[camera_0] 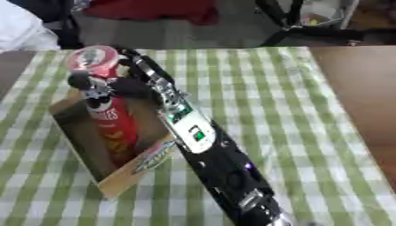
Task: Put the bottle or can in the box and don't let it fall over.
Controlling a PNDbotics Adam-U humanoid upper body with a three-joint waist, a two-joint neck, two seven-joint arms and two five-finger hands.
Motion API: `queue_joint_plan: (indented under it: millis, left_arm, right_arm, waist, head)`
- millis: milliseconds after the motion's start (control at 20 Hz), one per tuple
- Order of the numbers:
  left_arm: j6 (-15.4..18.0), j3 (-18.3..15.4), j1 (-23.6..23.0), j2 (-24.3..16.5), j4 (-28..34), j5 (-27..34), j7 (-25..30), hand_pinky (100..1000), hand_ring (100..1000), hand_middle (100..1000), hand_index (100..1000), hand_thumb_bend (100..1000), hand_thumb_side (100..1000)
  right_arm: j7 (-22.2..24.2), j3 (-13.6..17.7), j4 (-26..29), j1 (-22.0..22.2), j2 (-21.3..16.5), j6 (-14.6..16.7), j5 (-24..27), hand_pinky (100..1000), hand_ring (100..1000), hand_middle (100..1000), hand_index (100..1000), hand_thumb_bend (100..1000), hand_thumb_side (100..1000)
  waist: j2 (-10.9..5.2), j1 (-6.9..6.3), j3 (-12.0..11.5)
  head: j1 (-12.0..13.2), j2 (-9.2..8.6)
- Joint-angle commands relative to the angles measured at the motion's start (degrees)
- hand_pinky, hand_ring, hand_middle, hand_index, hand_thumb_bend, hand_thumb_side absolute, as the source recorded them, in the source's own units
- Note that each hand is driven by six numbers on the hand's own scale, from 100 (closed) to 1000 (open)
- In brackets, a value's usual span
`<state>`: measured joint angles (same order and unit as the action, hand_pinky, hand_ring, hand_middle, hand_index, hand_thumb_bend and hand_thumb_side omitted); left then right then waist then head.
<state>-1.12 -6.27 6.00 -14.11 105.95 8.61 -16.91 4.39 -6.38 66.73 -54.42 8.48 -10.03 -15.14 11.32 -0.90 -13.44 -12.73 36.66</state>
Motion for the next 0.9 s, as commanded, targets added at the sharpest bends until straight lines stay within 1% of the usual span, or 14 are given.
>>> queue_joint_plan:
  millis: [50,250,500,700,900]
  left_arm:
    - [0.1,-0.7,0.1,-1.6,0.9,0.0,0.0,836,975,751,763,518,614]
    - [0.1,-0.7,0.0,-1.6,0.9,-0.1,0.0,835,975,752,763,519,613]
    - [0.1,-0.7,0.0,-1.7,0.9,0.0,0.0,835,976,752,763,519,614]
    - [0.1,-0.7,0.0,-1.7,0.9,0.0,0.1,835,976,752,763,518,614]
    - [0.1,-0.7,0.0,-1.7,0.9,0.0,0.1,835,976,752,763,518,614]
  right_arm:
    - [0.7,-0.1,2.2,-1.4,-1.6,-0.6,1.3,1000,1000,1000,975,1000,541]
    - [2.1,-0.4,3.4,-1.2,-3.4,-1.1,2.5,1000,1000,1000,975,1000,541]
    - [2.6,-0.1,5.9,-1.1,-5.3,-1.8,4.9,1000,1000,1000,977,1000,541]
    - [2.4,0.0,8.1,-1.4,-5.9,-2.4,6.9,1000,1000,1000,977,1000,541]
    - [2.2,-0.2,8.8,-1.4,-6.1,-3.0,7.6,1000,1000,1000,977,1000,541]
  waist:
    - [-1.35,-0.34,0.1]
    - [-1.44,-0.38,0.2]
    - [-1.49,-0.4,0.5]
    - [-1.53,-0.48,0.6]
    - [-1.53,-0.48,0.6]
  head:
    - [0.3,-0.29]
    - [0.4,-0.18]
    - [0.6,-0.12]
    - [0.6,-0.06]
    - [0.6,-0.05]
